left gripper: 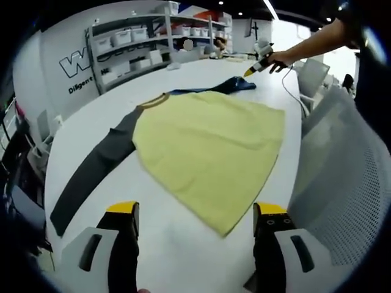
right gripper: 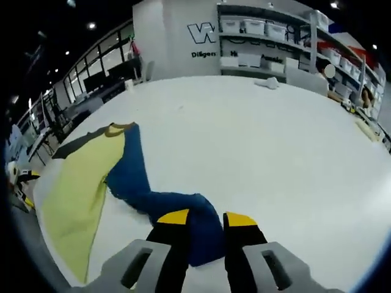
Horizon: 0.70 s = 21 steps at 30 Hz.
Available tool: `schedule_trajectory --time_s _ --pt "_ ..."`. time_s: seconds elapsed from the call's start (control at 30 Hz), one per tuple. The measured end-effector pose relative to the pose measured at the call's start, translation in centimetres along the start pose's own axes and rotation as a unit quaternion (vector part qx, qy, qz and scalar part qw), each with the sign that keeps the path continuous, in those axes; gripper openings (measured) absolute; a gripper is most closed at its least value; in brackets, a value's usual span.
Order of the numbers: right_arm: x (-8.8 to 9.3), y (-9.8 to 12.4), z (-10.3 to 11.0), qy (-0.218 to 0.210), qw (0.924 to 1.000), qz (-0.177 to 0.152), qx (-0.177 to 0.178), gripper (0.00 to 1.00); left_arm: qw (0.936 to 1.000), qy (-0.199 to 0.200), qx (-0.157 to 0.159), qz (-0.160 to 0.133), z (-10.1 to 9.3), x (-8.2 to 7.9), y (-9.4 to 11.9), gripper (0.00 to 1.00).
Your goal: Fold the garment on the visible template until the final outline fits inside the template.
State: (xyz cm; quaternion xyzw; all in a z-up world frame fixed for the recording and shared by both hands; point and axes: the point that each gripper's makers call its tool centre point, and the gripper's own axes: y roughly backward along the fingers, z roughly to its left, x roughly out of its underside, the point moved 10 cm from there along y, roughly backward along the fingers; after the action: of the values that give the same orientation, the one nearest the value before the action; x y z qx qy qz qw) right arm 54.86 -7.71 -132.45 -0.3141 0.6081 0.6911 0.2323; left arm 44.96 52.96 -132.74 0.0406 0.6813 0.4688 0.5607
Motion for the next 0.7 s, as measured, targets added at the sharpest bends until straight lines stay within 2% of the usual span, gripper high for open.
schedule_trajectory --time_s 0.17,0.23,0.3,0.43,0.57,0.7 --pt "-0.2 0.0 0.2 0.024 0.9996 -0.005 -0.014 0.16 1.0 -0.001 0.003 0.003 -0.3 0.1 -0.2 0.73" --pt "-0.1 0.1 0.5 0.054 0.9981 -0.005 -0.03 0.17 1.0 0.0 0.004 0.003 -0.4 0.1 -0.3 0.73" --pt "0.3 0.0 0.7 0.082 0.9956 0.004 -0.045 0.19 1.0 -0.001 0.006 0.002 -0.5 0.1 -0.3 0.72" --pt "1.1 0.1 1.2 0.108 0.992 0.019 -0.062 0.18 1.0 0.001 0.004 0.003 -0.5 0.1 -0.4 0.72" --pt "2.1 0.1 1.6 0.114 0.9895 0.034 -0.083 0.14 1.0 0.002 0.004 0.002 -0.5 0.1 -0.5 0.72" --pt "3.0 0.0 2.5 0.154 0.9815 0.053 -0.1 0.13 1.0 0.0 0.006 0.003 -0.5 0.1 -0.5 0.72"
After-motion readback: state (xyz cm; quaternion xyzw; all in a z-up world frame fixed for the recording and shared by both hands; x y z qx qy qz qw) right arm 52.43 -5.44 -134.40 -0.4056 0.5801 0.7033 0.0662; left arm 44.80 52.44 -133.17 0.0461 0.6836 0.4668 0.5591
